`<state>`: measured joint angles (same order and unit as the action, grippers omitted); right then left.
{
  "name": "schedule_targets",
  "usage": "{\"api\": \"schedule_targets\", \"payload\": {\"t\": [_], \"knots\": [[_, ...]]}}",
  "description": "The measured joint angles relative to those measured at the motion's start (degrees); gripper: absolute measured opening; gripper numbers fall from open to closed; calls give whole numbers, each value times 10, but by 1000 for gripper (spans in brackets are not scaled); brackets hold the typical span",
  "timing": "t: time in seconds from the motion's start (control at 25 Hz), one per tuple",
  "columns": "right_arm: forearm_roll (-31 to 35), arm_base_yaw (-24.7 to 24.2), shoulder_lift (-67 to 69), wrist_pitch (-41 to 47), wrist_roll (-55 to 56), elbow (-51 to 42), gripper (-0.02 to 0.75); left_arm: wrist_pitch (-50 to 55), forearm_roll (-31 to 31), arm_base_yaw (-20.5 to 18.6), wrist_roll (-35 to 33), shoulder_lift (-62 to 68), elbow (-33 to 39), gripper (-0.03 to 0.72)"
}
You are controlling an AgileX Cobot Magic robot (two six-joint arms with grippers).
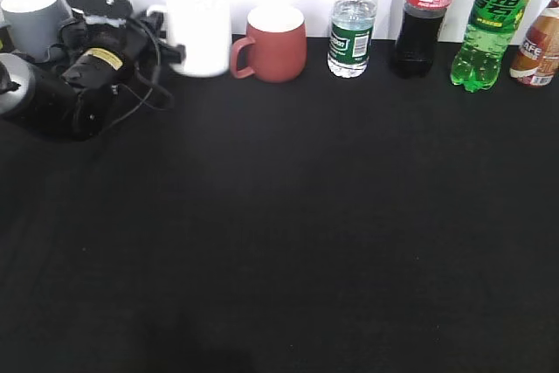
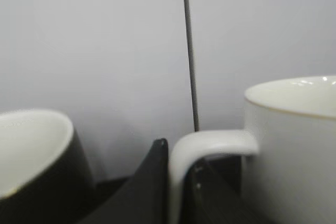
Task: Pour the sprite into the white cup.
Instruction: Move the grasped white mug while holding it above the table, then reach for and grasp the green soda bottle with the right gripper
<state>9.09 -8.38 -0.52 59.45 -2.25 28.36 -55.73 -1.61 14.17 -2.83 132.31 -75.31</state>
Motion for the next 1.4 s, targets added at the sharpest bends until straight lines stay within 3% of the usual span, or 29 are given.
{"api": "schedule_targets", "payload": {"t": [0.2, 0.36, 0.44, 0.6, 0.72, 0.84, 0.96, 1.04, 1.12, 1.28, 1.4], "knots": [[0, 0, 0, 0, 0, 0, 586, -41, 34, 0, -3, -84, 63, 39], [1, 0, 0, -7, 0, 1, 586, -60, 20, 26, -3, -271, 232, 38], [4, 0, 10, -60, 1, 7, 586, -59, 16, 42, -3, -345, 320, 38], [11, 0, 114, -365, 0, -55, 586, -47, 16, 51, -3, -426, 441, 38], [8, 0, 271, -684, 0, -129, 585, -38, 16, 51, -3, -440, 452, 38], [-68, 0, 473, -947, 0, -140, 585, -36, 16, 51, -3, -441, 452, 38], [-115, 0, 659, -1100, 4, -112, 586, -35, 16, 51, -3, -441, 452, 38], [-163, 6, 766, -1139, 9, -72, 586, -35, 16, 51, -3, -441, 452, 38], [-169, 35, 851, -1145, 10, -32, 586, -35, 16, 51, -3, -441, 452, 38], [-103, 112, 979, -1150, 10, 49, 587, -32, 16, 51, -3, -441, 452, 38], [-98, 117, 1049, -1147, 10, 106, 664, -32, 22, 51, -3, -441, 452, 38]]}}
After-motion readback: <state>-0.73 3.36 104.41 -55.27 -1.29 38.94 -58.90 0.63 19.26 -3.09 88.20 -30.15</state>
